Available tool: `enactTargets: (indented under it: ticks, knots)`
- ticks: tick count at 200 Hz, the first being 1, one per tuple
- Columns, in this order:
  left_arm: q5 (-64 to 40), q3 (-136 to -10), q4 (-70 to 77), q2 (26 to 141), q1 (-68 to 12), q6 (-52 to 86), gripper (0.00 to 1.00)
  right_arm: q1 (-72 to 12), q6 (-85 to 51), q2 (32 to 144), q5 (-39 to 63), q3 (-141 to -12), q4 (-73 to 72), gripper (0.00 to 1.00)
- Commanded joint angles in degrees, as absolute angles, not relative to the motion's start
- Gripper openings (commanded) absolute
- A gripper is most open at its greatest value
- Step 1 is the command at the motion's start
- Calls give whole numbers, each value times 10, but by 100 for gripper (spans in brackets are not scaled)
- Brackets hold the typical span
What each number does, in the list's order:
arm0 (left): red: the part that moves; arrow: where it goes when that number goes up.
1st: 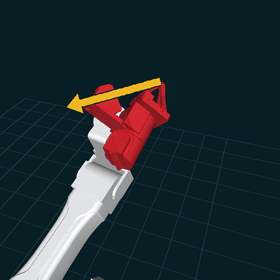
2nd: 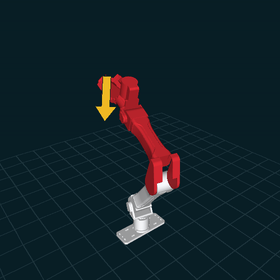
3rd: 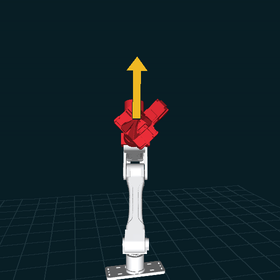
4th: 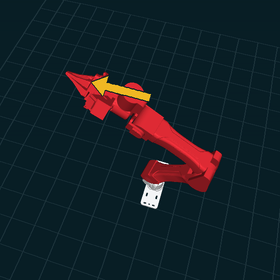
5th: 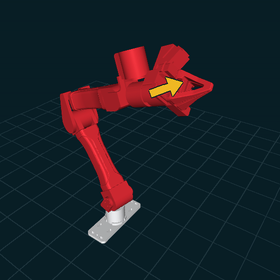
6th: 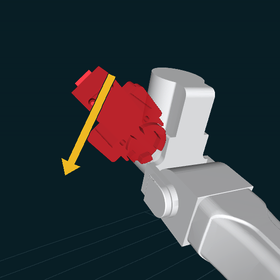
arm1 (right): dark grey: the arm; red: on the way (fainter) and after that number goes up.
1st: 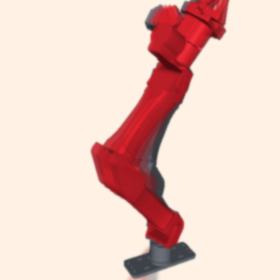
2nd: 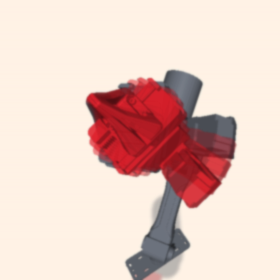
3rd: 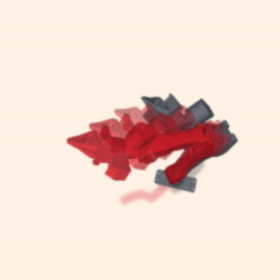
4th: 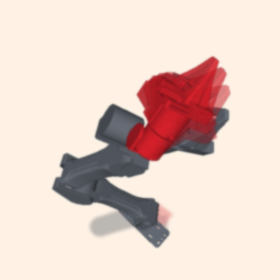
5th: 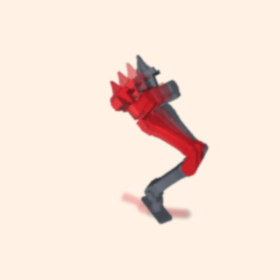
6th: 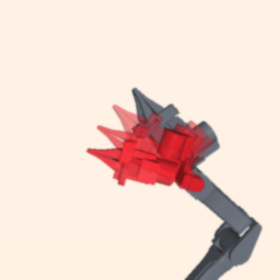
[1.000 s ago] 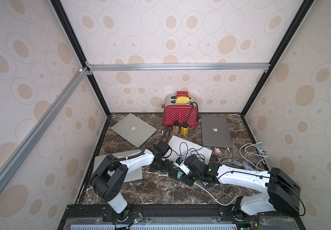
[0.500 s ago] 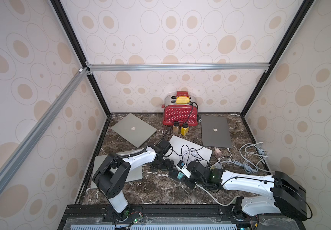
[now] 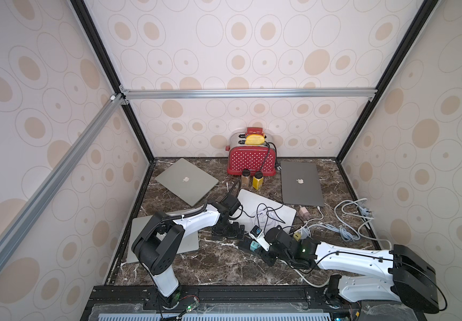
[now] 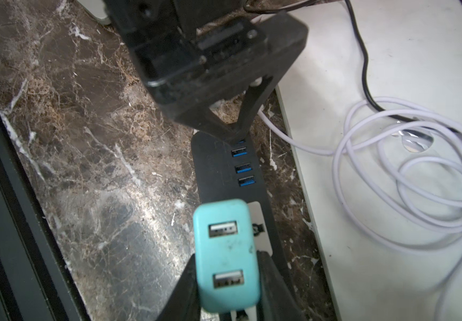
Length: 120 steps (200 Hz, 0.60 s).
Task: Unplug the laptop charger
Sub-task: Remove the plug from the socket.
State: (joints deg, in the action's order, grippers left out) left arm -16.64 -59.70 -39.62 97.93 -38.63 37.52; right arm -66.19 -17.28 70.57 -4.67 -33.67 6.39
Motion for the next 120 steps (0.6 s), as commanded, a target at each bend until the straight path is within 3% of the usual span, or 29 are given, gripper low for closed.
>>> enactTargets:
  ticks: [1, 120]
  knots:
    - [-106, -568, -454, 1005, -392, 384, 99, -659, -208, 709, -75, -346, -1, 0]
    - [-105, -575, -458, 1012, -392, 379, 99, -655, -229, 685, -86, -321, -35, 0]
